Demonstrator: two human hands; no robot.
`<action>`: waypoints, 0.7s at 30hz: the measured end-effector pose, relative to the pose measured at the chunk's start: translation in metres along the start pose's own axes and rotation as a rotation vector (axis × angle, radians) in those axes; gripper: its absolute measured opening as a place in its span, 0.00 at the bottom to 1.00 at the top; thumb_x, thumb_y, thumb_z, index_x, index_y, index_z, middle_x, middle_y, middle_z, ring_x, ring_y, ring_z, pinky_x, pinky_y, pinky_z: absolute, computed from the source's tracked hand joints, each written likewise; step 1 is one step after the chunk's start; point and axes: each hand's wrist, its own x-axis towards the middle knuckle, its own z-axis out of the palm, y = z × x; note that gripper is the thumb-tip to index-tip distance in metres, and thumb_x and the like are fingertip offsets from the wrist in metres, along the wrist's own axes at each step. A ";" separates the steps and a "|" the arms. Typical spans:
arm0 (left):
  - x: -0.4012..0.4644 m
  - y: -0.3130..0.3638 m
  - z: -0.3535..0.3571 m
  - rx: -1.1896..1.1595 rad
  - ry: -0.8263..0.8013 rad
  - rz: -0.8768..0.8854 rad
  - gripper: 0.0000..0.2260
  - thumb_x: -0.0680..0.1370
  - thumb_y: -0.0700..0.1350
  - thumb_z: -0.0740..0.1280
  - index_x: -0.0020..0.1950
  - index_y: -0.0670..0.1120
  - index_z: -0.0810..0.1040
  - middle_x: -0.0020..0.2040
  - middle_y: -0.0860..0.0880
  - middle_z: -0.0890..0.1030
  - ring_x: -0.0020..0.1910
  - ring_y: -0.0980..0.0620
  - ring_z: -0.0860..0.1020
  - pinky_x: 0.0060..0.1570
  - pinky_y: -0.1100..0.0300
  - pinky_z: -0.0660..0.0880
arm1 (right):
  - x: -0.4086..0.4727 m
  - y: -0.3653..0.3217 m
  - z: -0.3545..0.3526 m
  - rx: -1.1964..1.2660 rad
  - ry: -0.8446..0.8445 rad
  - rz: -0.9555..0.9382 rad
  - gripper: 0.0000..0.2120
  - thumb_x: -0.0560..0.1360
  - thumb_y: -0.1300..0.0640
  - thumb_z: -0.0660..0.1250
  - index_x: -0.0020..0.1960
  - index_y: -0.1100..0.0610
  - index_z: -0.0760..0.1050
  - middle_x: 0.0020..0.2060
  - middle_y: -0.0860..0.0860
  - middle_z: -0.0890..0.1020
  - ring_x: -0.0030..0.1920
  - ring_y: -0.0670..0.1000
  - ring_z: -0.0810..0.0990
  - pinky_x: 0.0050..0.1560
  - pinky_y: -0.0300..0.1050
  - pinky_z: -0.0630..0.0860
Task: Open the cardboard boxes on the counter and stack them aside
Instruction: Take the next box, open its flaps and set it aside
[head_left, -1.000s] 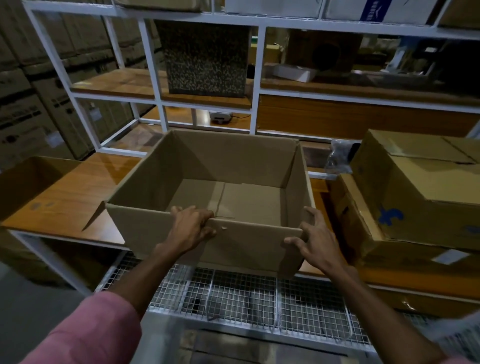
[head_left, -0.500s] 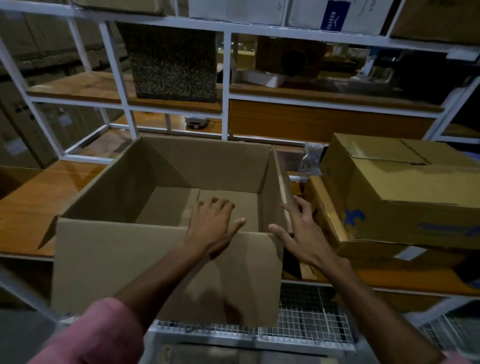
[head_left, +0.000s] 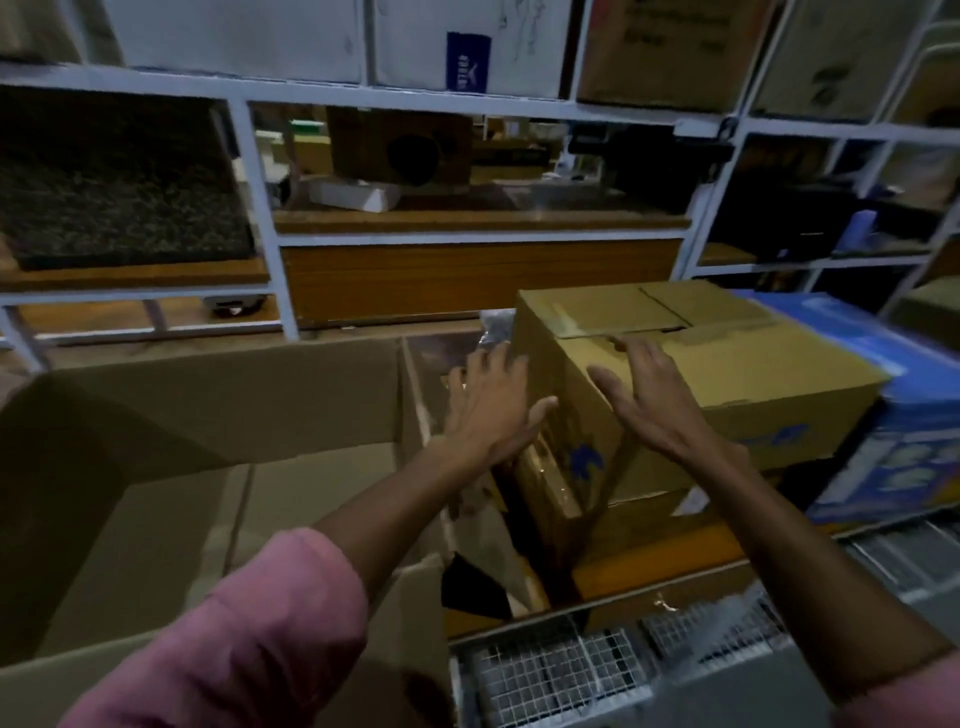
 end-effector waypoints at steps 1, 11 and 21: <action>0.012 0.007 0.005 0.001 -0.012 0.009 0.30 0.80 0.66 0.57 0.77 0.50 0.63 0.79 0.44 0.59 0.77 0.39 0.57 0.73 0.37 0.57 | 0.006 0.014 -0.006 -0.027 0.003 0.019 0.29 0.81 0.37 0.56 0.76 0.51 0.62 0.72 0.57 0.69 0.70 0.59 0.68 0.66 0.62 0.70; 0.128 0.082 0.069 -0.026 -0.105 -0.197 0.33 0.80 0.68 0.55 0.80 0.52 0.56 0.82 0.44 0.51 0.77 0.33 0.55 0.73 0.33 0.56 | 0.079 0.184 -0.045 -0.278 -0.166 0.179 0.35 0.79 0.32 0.53 0.79 0.50 0.55 0.78 0.56 0.61 0.76 0.61 0.60 0.72 0.64 0.60; 0.212 0.091 0.111 0.054 -0.202 -0.507 0.38 0.76 0.74 0.49 0.81 0.56 0.53 0.82 0.46 0.47 0.75 0.29 0.57 0.69 0.32 0.62 | 0.165 0.320 -0.072 -0.372 -0.255 0.292 0.41 0.73 0.23 0.45 0.77 0.46 0.58 0.80 0.54 0.56 0.77 0.67 0.53 0.72 0.72 0.51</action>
